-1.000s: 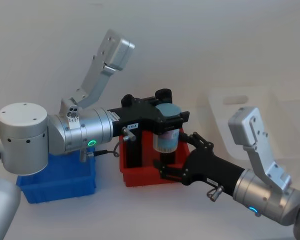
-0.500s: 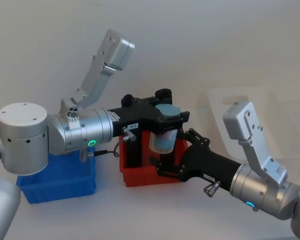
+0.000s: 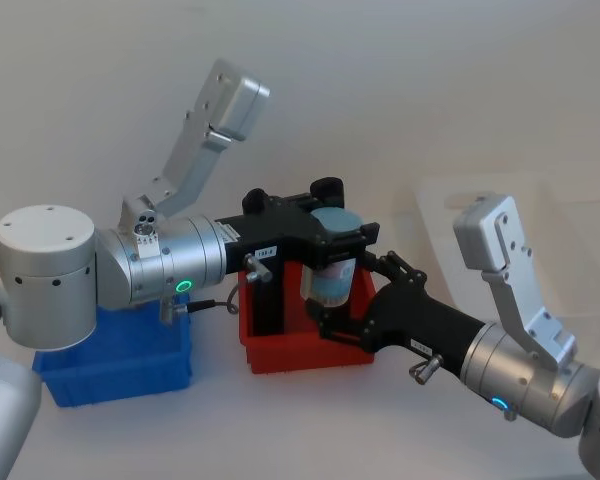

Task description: Pick the cotton swabs from the blue box and place them into the white box.

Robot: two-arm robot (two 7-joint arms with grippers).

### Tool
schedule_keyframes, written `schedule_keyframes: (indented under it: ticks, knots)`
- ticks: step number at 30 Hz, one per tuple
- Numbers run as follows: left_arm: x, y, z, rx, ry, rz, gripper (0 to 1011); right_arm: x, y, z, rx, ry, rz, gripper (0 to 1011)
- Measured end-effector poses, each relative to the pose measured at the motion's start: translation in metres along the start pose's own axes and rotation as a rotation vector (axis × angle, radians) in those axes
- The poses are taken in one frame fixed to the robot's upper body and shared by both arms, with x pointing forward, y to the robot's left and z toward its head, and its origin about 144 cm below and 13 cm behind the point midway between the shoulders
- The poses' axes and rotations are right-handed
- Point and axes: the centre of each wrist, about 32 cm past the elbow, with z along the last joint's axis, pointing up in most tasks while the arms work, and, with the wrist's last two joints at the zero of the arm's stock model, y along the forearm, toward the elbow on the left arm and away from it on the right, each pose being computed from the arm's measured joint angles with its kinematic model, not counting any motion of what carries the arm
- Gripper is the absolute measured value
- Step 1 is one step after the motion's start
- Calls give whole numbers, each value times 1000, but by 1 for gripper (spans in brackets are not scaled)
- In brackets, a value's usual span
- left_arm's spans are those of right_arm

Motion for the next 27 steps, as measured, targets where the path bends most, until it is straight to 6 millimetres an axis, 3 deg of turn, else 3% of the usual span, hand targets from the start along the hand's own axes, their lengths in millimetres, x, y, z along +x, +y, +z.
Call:
schedule_keyframes:
  ticks: [7,15,27]
  knots:
    - [0,0,0,0,0,0,671,1,3,-4,11,39,-13,907]
    - [0,0,0,0,0,1,671,3,9,-10,52,93,0,668]
    - [0,1,1,-5,-2,2,671,5,18,-18,118,146,45,649]
